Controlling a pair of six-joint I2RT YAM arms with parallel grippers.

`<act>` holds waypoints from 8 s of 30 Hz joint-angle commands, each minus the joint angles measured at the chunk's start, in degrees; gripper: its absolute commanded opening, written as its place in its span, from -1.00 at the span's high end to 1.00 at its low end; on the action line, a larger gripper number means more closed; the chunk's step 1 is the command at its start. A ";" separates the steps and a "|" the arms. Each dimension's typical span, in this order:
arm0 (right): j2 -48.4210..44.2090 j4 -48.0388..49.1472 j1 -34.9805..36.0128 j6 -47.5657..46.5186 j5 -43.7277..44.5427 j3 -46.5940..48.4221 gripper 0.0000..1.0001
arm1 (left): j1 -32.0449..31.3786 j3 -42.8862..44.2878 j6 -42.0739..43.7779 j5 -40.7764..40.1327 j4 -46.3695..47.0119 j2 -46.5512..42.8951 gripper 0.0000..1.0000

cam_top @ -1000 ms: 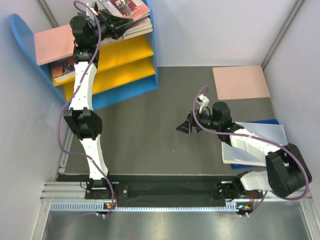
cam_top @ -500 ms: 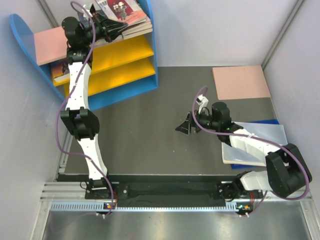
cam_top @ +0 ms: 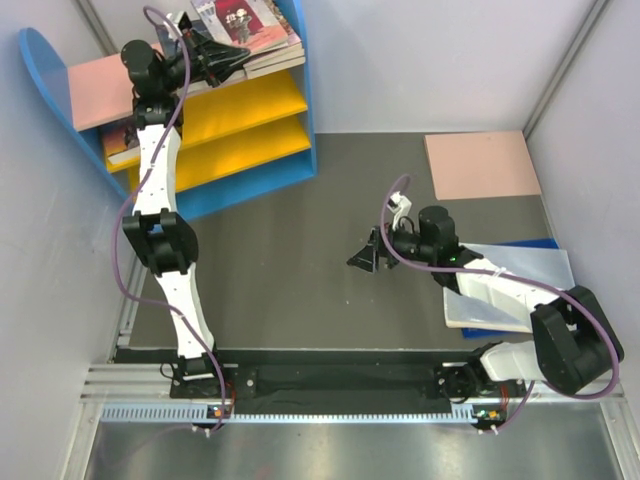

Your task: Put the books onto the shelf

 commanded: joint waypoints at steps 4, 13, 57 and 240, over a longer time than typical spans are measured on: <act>0.41 1.52 1.70 0.21 0.79 2.01 -0.99 | -1.14 2.51 -0.61 0.47 4.39 -0.79 1.00; 0.76 1.96 2.58 0.47 0.88 1.39 -0.99 | -2.55 4.97 -1.75 -0.76 4.65 1.05 0.83; -0.74 6.88 3.37 3.28 1.14 -2.13 -0.99 | -3.08 -16.30 24.08 0.20 -17.84 -12.83 -0.97; 1.64 10.31 3.63 4.60 -0.27 -4.06 -0.99 | -18.90 -7.85 82.36 -39.01 -30.41 -16.86 1.00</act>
